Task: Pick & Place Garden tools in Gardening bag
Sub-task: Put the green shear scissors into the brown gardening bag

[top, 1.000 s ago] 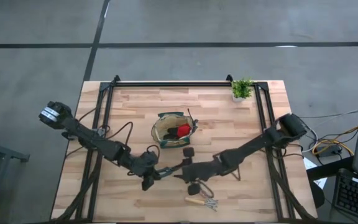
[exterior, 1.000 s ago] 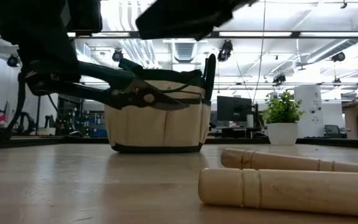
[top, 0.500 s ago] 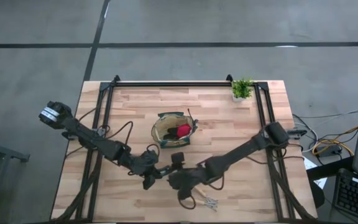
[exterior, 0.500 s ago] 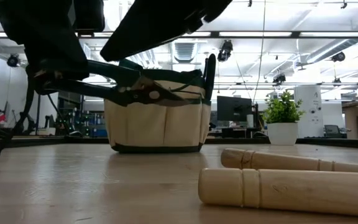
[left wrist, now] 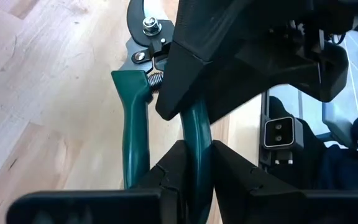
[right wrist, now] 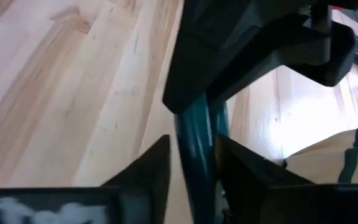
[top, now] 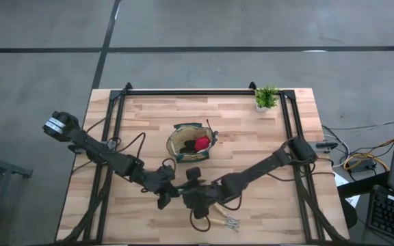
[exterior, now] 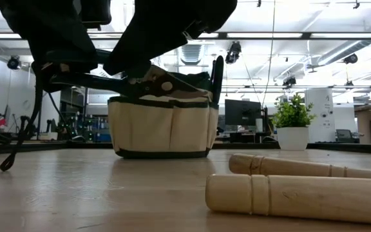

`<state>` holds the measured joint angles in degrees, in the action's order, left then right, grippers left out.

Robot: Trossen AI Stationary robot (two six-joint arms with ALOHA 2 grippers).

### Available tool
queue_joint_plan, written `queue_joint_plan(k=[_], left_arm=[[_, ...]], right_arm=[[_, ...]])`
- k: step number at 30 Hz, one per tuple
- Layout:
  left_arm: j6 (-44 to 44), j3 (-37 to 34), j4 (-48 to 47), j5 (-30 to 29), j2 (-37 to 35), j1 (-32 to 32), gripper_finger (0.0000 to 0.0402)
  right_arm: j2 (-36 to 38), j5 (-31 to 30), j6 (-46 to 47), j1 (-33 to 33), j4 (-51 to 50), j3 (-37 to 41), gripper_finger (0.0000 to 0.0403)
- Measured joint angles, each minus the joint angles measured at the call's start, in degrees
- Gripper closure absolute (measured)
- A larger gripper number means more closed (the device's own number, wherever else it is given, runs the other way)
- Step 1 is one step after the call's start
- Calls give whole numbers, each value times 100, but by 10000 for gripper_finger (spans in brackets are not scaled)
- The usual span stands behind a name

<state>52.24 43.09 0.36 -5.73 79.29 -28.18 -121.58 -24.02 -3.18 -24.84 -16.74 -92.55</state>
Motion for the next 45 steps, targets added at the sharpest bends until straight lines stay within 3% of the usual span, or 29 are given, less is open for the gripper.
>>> queue_joint_plan(k=[4,13,25,28,33,38,45], left_arm=[[-102,0,12,26,0,0,344],[-441,14,114,21,-20,-4,323],[-2129,81,325,-446,-682,-126,248],[-2560,78,284,-881,-836,-372,239],[-3421,68,280,-2292,-1094,-964,237],[-3807,46,318,-3326,-1202,-1491,236],[-3815,-200,371,-4020,-1218,-1946,236]], right_arm=[[0,64,-24,0,-82,-2,352],[22,156,157,-1,-166,-5,353],[4,306,562,-2,-839,15,353],[43,301,558,-40,-803,15,353],[192,200,433,-69,-799,15,353],[464,134,67,-74,-345,33,353],[738,482,-514,-49,193,57,353]])
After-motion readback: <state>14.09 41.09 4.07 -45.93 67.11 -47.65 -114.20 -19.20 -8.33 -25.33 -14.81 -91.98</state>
